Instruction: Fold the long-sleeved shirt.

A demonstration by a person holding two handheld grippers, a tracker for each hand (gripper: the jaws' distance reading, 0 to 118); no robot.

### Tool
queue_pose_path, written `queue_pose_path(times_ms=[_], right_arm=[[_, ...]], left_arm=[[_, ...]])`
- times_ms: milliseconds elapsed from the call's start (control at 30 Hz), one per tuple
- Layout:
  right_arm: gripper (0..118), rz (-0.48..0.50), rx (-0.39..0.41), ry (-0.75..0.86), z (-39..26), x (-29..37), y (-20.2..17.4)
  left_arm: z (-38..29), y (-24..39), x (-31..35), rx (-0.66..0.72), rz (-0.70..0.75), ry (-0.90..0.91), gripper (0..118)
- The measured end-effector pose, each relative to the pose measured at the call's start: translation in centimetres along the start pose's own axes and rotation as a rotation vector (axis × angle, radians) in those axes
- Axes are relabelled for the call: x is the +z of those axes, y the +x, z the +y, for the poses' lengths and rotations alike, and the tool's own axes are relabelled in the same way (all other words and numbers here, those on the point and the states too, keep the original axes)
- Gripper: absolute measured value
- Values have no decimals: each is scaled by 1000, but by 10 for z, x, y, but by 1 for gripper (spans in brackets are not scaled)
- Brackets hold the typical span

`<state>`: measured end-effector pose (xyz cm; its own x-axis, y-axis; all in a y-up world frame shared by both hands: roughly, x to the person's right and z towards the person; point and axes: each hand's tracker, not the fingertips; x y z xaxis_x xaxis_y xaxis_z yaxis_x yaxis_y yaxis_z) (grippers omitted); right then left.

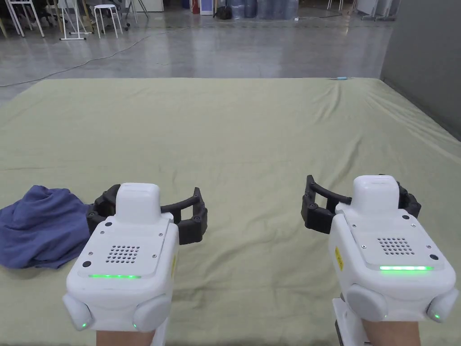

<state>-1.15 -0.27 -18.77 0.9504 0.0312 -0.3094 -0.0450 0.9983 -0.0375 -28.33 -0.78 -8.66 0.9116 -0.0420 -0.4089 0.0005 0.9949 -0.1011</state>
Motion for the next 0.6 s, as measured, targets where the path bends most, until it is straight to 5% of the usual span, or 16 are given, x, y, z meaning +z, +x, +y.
queue_pose_path(times_ms=[33, 67, 100, 133, 200, 600], right_arm=[[99, -24, 4, 6, -1, 1, -1], [78, -40, 17, 2, 0, 1, -2], [21, -48, 18, -7, 0, -1, -2], [0, -103, 29, 22, -2, 1, -4], [0, -31, -27, -21, -3, 4, -1], [0, -42, -25, -5, 5, 3, -8]], left_arm=[[0, 0, 2, 15, 5, 6, 112], [0, 0, 3, 19, -3, 10, 95], [0, 1, 1, 16, 1, 0, 36], [-3, 2, 1, -10, 49, -61, 0], [-2, 4, 4, -2, 15, -17, 0], [14, -10, 8, 25, 33, 15, 0]])
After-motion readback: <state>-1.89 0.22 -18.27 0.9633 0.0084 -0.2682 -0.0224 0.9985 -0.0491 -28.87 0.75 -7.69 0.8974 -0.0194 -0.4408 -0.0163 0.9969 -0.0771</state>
